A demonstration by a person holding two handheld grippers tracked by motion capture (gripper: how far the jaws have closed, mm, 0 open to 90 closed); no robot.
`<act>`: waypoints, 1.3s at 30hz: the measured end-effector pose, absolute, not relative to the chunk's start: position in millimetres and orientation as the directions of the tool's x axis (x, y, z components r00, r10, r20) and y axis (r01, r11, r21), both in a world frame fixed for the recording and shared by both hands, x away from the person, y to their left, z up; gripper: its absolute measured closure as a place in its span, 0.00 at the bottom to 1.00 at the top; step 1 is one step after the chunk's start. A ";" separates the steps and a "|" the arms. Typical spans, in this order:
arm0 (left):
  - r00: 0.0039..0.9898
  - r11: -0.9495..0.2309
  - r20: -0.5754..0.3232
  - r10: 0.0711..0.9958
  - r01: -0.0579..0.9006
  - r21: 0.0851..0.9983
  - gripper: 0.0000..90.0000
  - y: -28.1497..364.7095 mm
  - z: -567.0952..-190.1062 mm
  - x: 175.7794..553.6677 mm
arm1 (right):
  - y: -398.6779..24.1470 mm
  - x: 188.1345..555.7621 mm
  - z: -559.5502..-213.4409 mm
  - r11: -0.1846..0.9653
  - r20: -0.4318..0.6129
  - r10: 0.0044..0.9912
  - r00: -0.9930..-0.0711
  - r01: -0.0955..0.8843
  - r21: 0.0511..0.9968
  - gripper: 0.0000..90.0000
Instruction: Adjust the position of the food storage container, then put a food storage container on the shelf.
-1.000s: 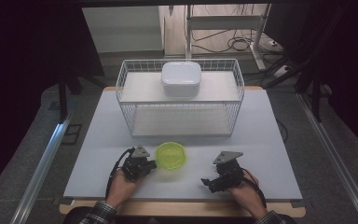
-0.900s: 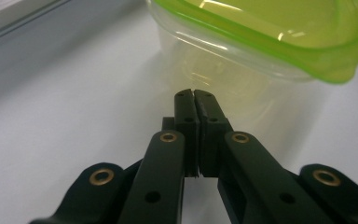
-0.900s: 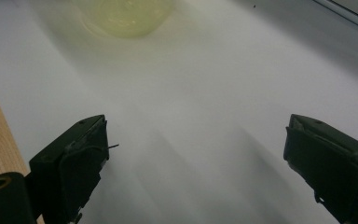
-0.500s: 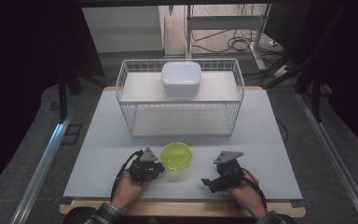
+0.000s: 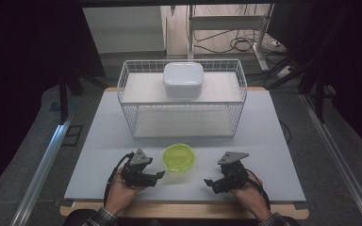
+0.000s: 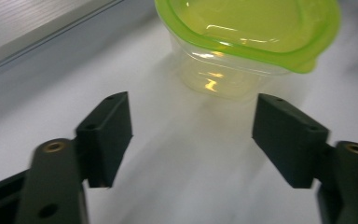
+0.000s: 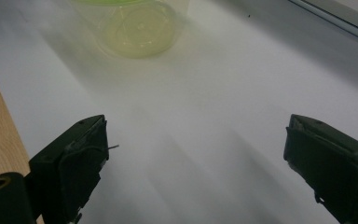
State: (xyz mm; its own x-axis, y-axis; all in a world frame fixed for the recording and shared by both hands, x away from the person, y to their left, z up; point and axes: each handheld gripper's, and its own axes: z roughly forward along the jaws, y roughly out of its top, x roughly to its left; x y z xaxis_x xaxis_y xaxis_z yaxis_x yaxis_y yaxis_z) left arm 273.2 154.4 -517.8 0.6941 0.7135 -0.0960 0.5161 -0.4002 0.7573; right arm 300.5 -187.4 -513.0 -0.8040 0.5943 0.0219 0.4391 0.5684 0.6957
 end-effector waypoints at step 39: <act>0.720 -0.456 -0.018 0.694 0.459 0.762 0.02 170.3 -528.8 251.0 | -186.4 308.2 -507.5 0.502 0.065 0.621 -0.781 0.460 0.732 0.01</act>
State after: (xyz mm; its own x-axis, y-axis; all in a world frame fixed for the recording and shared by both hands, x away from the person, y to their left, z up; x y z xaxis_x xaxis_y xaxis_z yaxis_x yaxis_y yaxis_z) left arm 251.0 170.3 -528.8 0.7196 0.6942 -0.0181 0.4591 -0.4561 0.7624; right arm 308.2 -186.4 -507.5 -0.7808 0.6215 0.0646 0.4603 0.5023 0.7319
